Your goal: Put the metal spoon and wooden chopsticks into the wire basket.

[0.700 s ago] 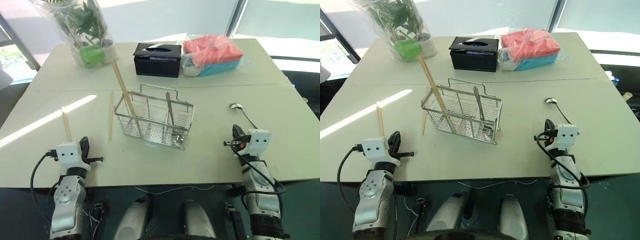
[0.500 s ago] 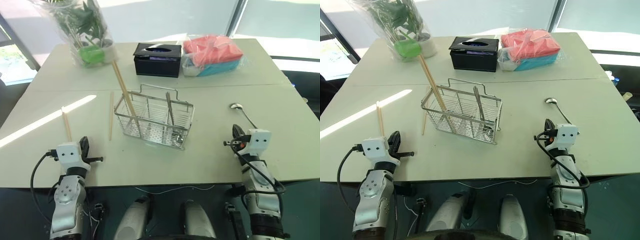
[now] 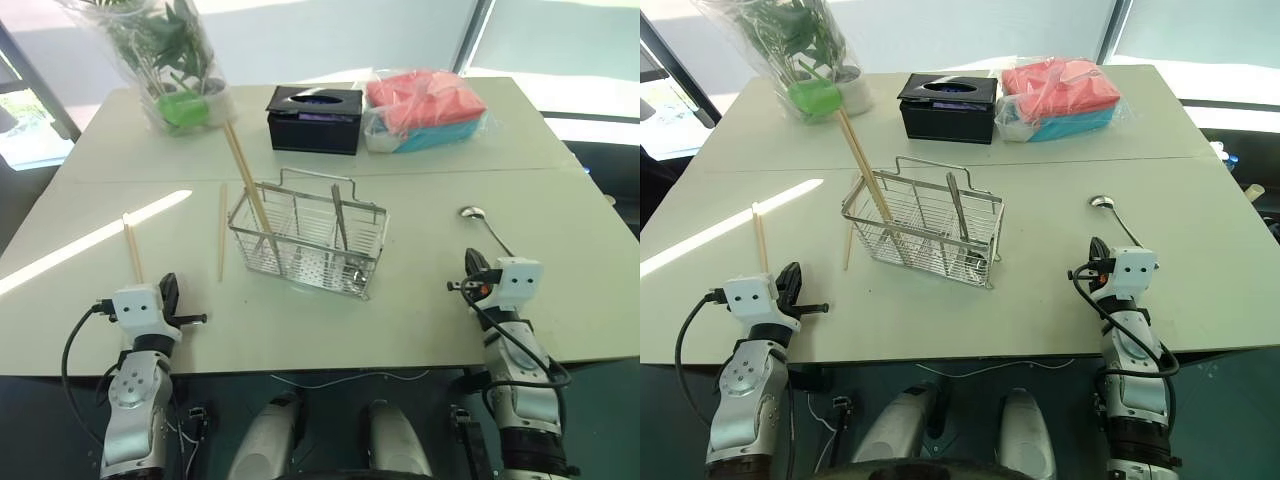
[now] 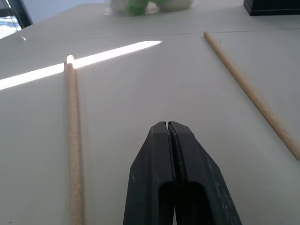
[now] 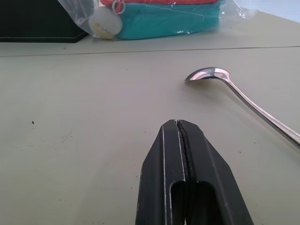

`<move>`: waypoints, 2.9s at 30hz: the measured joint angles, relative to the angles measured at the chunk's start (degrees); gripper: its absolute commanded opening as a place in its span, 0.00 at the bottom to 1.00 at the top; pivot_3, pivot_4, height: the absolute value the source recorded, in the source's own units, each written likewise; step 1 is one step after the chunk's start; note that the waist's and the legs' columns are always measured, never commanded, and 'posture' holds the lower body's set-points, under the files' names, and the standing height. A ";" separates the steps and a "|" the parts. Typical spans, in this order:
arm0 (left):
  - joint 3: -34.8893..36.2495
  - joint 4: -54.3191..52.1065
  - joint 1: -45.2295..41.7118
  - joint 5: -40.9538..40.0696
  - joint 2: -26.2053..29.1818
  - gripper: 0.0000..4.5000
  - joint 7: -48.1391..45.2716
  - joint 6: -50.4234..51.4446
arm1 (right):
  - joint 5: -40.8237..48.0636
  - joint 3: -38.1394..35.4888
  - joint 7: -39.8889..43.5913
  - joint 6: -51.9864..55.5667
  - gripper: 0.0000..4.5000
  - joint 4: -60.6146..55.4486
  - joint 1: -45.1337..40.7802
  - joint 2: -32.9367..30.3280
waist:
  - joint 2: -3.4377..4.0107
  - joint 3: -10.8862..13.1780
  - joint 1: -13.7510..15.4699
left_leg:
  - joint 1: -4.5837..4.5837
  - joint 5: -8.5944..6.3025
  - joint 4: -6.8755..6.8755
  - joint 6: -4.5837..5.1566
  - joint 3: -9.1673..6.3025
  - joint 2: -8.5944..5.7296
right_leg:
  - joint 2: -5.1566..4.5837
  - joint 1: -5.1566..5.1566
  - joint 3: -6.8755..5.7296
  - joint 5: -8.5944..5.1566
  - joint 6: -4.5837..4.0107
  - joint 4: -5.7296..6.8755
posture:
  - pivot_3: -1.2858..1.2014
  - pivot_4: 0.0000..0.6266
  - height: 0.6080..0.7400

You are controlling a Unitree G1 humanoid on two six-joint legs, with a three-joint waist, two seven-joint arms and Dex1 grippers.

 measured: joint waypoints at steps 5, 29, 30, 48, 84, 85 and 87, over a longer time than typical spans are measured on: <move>0.00 0.00 0.09 0.00 0.16 0.01 -0.07 -0.01 | 0.00 0.00 0.00 0.00 0.00 0.08 -0.20 0.00 | 0.00 0.00 -0.01 | 0.00 0.00 0.00 0.00 0.00 0.00 | 0.00 0.00 0.00 0.00 0.00 0.00 | 0.52 0.24 1.00; 18.12 -13.82 1.69 -45.51 40.75 0.01 -44.81 31.81 | 0.00 0.85 2.20 -0.01 0.00 4.39 -4.63 -1.28 | 0.08 0.02 -0.88 | 0.13 0.14 -0.83 -0.22 0.04 0.09 | -0.07 -0.24 0.08 -0.20 -0.40 0.10 | 0.52 0.24 1.00; 18.76 -14.29 1.75 -47.69 42.55 0.01 -47.22 33.87 | 0.00 0.89 2.31 -0.01 0.00 4.47 -4.89 -1.36 | 0.08 0.02 -1.16 | 0.13 0.15 -0.85 -0.24 0.03 0.15 | -0.05 -0.25 0.07 -0.22 -0.43 0.10 | 0.52 0.24 1.00; 12.95 -14.29 -6.43 -47.21 47.36 0.00 -62.42 40.11 | 5.84 -1.17 8.87 26.44 0.52 -13.02 -8.55 -19.20 | 0.17 0.10 -1.56 | 0.07 0.17 -0.85 -0.28 0.60 0.65 | -0.10 -0.25 0.02 -0.20 -0.69 -0.03 | 0.52 0.24 1.00; 11.08 -20.75 -5.19 -45.99 36.10 0.00 -48.64 39.64 | -1.66 16.46 46.13 30.46 0.99 39.06 -39.96 -36.97 | 0.03 0.19 -1.36 | 0.00 0.18 -0.74 -0.02 1.12 0.90 | 0.08 0.05 -0.15 0.00 -0.55 -0.69 | 0.52 0.24 1.00; 11.29 -20.95 -5.23 -46.34 35.91 0.00 -47.98 39.65 | -2.17 16.57 46.26 29.49 0.99 40.22 -40.37 -36.96 | 0.02 0.19 -1.38 | 0.03 0.17 -0.74 -0.03 1.12 0.90 | 0.09 0.07 -0.15 0.01 -0.54 -0.69 | 0.52 0.24 1.00; 11.80 -21.58 -5.11 -46.77 35.66 0.00 -46.91 39.65 | -3.01 16.61 46.38 27.29 0.99 42.49 -41.02 -36.71 | 0.02 0.19 -1.39 | 0.12 0.13 -0.72 -0.10 1.12 0.90 | 0.09 0.16 -0.15 0.03 -0.53 -0.69 | 0.52 0.24 1.00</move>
